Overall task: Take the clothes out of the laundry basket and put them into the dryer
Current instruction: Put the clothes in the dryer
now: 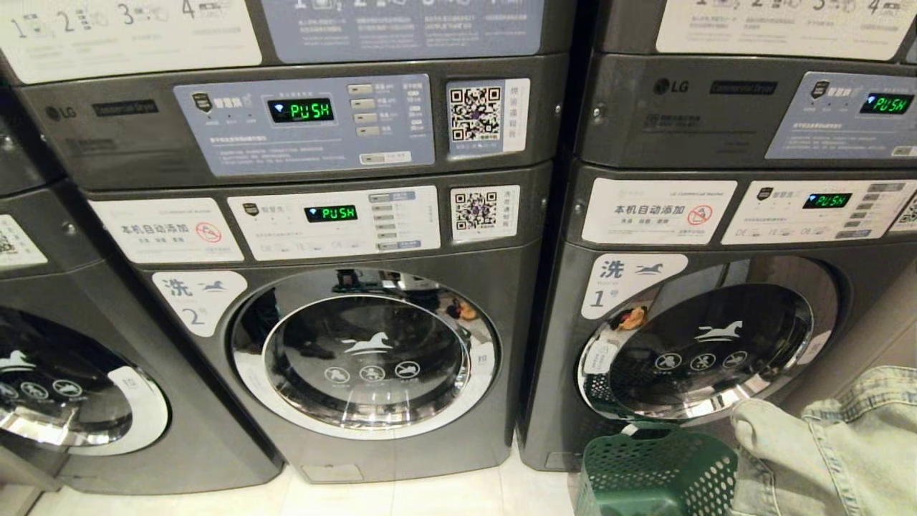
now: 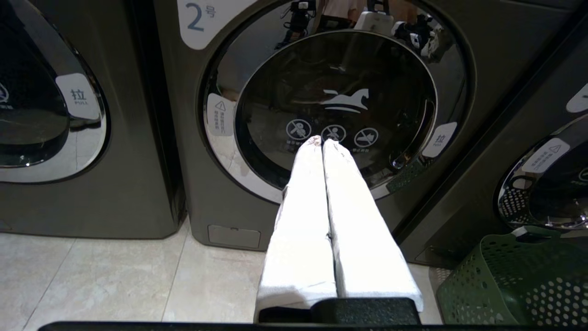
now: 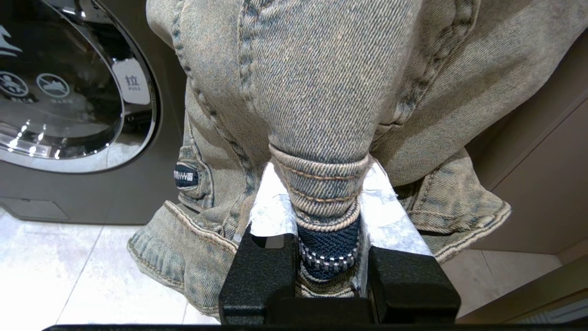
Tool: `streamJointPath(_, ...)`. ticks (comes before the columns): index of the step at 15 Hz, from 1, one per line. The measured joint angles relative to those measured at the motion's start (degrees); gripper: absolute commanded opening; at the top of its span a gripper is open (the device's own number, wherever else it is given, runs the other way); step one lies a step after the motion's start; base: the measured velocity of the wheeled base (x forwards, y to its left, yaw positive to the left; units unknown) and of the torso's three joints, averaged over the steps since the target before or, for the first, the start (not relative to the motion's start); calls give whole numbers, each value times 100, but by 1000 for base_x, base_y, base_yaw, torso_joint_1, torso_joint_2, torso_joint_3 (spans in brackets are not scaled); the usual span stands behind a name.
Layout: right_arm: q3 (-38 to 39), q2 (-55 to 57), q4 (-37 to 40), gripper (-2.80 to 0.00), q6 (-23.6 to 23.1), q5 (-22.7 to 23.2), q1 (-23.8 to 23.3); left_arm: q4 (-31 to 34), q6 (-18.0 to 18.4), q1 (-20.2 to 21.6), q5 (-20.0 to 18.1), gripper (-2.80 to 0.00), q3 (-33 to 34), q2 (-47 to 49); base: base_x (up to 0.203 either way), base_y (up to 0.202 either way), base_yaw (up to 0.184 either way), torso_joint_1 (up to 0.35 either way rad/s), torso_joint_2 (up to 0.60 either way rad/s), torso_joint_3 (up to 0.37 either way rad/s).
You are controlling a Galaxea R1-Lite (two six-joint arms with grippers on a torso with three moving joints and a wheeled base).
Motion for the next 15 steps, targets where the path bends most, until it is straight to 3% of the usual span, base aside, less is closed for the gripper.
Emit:
streamJointPath(10,0,0,6,-280,-180,30,0,-9,-8,0,2,-280,0,0,0,0,0,238,-567,-330)
streamJointPath(15,0,0,6,-280,-179,31,0,-10,-21,0,5,-280,0,0,0,0,0,181,-394,-217)
